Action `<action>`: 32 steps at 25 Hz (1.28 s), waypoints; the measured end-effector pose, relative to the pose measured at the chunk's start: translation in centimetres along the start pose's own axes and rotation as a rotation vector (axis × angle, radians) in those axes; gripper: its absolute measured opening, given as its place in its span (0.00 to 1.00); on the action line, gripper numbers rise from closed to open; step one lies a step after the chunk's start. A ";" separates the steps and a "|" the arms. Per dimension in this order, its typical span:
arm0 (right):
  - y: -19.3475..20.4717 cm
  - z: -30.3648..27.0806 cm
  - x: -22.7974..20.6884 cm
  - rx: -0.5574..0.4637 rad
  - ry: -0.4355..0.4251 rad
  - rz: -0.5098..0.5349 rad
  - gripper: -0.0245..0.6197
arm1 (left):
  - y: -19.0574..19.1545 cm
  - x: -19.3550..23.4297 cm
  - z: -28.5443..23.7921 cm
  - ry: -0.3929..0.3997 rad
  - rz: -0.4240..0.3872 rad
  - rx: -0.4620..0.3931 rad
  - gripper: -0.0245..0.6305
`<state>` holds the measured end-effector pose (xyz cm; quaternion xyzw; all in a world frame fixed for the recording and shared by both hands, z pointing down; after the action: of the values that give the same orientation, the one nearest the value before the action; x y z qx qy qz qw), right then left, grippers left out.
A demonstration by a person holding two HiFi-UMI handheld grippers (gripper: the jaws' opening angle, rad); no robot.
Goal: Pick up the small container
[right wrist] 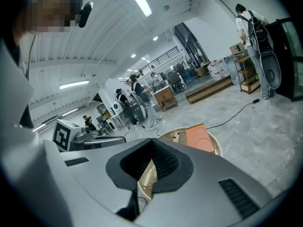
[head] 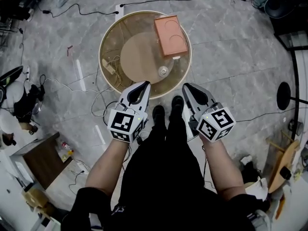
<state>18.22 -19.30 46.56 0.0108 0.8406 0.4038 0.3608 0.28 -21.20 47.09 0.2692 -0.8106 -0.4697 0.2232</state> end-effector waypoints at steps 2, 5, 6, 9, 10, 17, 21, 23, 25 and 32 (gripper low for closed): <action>1.1 -1.1 -1.3 0.011 0.007 0.000 0.06 | 1.5 0.2 -1.4 -0.001 0.007 0.007 0.07; 2.6 -2.6 -2.9 0.020 0.014 -0.003 0.06 | 3.8 0.9 -3.5 -0.009 0.019 0.021 0.07; 3.1 -2.9 -3.3 0.023 0.015 -0.005 0.06 | 4.6 1.0 -4.1 -0.011 0.024 0.028 0.07; 4.9 -3.3 -4.6 0.044 0.024 -0.007 0.06 | 7.0 1.1 -5.7 -0.010 0.033 0.037 0.07; 5.5 -3.5 -5.1 0.052 0.027 -0.009 0.06 | 7.7 1.2 -6.2 -0.009 0.034 0.036 0.07; 9.3 -5.6 -8.1 0.090 0.006 -0.022 0.06 | 13.5 1.5 -9.9 0.002 0.053 0.045 0.11; 11.8 -7.6 -10.4 0.095 -0.005 -0.038 0.06 | 17.3 1.4 -12.3 0.017 0.058 0.080 0.22; 13.4 -8.4 -11.4 0.094 -0.009 -0.056 0.06 | 18.8 1.2 -13.3 0.027 0.043 0.088 0.27; 14.9 -9.1 -11.9 0.095 -0.011 -0.075 0.06 | 20.2 1.3 -14.3 0.031 0.020 0.089 0.31; 19.4 -10.4 -14.1 0.151 -0.022 -0.021 0.06 | 24.5 1.6 -17.9 0.052 -0.027 0.079 0.45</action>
<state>16.91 -17.54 72.61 0.0336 0.8648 0.3351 0.3725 4.58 -23.59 77.05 0.3007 -0.8188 -0.4331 0.2270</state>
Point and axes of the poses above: the fingertips, and each gripper's own axes: z backward along the fingers, x to its left, y out of its underside, the point moved 5 cm from there along z, backward along the fingers, and after that the axes turned 8 degrees about -z, right-handed, at the moved point
